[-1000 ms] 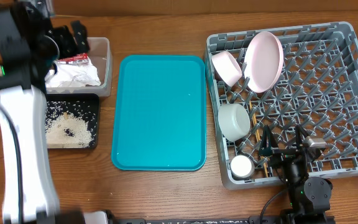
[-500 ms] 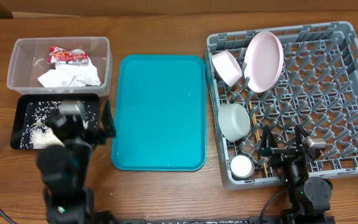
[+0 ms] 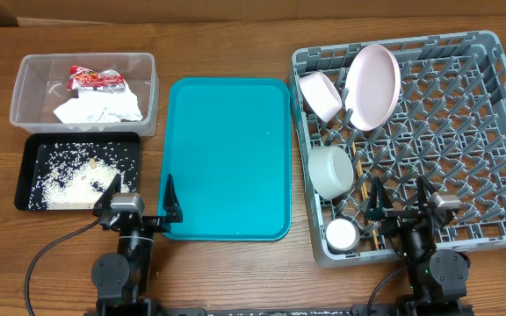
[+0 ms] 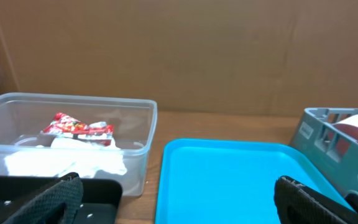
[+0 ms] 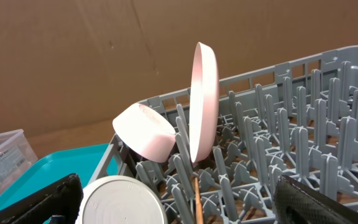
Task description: Sort waste into correct bins and load items into the dishwasher
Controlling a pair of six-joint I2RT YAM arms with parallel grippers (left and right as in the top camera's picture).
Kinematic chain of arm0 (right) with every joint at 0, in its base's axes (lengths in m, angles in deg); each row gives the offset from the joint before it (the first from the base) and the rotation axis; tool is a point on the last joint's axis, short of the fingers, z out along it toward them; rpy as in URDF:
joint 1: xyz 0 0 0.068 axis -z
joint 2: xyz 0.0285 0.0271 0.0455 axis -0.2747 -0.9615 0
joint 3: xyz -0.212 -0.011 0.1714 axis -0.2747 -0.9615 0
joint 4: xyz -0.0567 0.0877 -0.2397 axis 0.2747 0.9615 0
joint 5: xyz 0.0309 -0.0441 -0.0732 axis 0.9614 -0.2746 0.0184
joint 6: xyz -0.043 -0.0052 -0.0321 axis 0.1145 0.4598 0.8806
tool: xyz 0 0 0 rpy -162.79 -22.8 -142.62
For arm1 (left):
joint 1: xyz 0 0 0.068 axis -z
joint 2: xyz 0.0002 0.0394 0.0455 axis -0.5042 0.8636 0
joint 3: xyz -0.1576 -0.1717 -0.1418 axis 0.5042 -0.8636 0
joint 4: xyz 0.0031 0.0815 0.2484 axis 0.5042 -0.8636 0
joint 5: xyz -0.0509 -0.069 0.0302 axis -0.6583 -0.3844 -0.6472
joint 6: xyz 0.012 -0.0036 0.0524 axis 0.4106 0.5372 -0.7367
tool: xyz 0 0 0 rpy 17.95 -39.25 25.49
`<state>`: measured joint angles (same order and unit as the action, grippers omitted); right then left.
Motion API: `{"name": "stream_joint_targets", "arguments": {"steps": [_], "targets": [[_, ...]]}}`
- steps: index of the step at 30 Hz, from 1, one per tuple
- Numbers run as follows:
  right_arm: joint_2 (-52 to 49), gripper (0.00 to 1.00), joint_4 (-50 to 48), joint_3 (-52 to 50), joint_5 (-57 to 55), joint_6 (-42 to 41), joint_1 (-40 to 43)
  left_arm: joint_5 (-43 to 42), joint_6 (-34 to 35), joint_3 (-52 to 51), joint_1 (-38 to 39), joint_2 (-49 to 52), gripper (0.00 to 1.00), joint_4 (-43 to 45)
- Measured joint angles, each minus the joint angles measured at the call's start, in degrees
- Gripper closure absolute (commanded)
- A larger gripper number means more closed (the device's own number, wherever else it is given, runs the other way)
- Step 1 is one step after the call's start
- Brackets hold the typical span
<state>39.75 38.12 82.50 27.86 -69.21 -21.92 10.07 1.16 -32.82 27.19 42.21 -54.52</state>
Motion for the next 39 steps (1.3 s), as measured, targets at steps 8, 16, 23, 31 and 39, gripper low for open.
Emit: {"name": "stream_joint_targets", "arguments": {"steps": [8, 16, 23, 31, 39], "targets": [[0.0, 0.00, 0.0, 0.0, 0.0, 0.0, 0.0, 3.1, 0.0, -0.4, 0.1, -8.2, 0.00, -12.5], [0.0, 0.00, 0.0, 0.0, 0.0, 0.0, 0.0, 4.1, -0.1, -0.4, 0.1, -8.7, 0.00, -13.9], [0.0, 0.00, 0.0, 0.0, 0.0, 0.0, 0.0, 4.1, -0.1, -0.4, 0.1, -8.7, 0.00, -13.9], [0.0, 0.00, 0.0, 0.0, 0.0, 0.0, 0.0, 4.0, -0.1, -0.4, 0.1, -8.7, 0.00, -13.9], [0.0, 0.00, 0.0, 0.0, 0.0, 0.0, 0.0, 4.0, -0.1, -0.4, 0.1, -8.7, 0.00, -13.9]]}}
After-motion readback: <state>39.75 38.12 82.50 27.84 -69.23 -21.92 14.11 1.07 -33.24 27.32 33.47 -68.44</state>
